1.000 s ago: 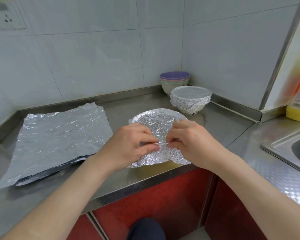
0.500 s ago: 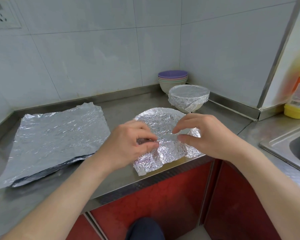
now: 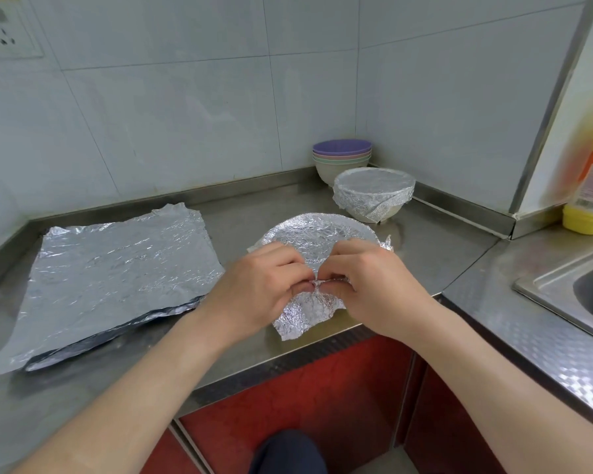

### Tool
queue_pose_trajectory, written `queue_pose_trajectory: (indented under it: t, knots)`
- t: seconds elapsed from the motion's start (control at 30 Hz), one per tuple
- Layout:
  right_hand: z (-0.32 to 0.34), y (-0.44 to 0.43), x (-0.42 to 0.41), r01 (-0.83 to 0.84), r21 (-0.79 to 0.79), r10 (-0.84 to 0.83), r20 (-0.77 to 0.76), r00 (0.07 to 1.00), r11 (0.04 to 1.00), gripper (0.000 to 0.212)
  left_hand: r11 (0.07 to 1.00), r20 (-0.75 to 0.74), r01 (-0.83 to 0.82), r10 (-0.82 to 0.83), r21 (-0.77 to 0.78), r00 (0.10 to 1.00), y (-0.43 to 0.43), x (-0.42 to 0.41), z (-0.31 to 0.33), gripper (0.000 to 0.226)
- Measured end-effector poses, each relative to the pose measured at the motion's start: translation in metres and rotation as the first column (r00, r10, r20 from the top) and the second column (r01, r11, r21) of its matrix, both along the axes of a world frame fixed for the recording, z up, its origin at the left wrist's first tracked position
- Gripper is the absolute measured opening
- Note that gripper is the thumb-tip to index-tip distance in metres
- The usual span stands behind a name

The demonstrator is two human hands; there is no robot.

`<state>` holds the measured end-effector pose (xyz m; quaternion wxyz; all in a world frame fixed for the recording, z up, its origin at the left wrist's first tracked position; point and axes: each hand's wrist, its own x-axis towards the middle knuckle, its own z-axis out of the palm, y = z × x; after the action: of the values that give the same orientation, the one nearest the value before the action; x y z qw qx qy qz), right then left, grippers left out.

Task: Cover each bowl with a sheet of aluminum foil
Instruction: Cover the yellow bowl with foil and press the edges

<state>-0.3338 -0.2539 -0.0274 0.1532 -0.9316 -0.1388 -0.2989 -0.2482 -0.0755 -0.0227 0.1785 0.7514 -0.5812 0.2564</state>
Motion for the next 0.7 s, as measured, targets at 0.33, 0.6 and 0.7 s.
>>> queue_pose_trajectory:
  t: [0.33, 0.6, 0.7]
  knots:
    - [0.003, -0.004, -0.010, 0.057, 0.065, -0.055, -0.019, 0.998, 0.996, 0.026, 0.994, -0.242, -0.084, 0.064, -0.075, 0.968, 0.007, -0.003, 0.008, 0.030]
    - [-0.008, 0.014, -0.002, 0.164, 0.013, -0.165, 0.101, 0.981, 0.986, 0.009, 0.977, -0.389, -0.113, 0.035, -0.180, 0.920, 0.007, 0.000, 0.003, 0.007]
    - [-0.012, 0.015, 0.002, 0.199, -0.004, -0.196, 0.154, 0.968, 0.980, 0.009, 0.987, -0.253, -0.095, 0.059, -0.131, 0.966, 0.003, 0.001, 0.001, 0.016]
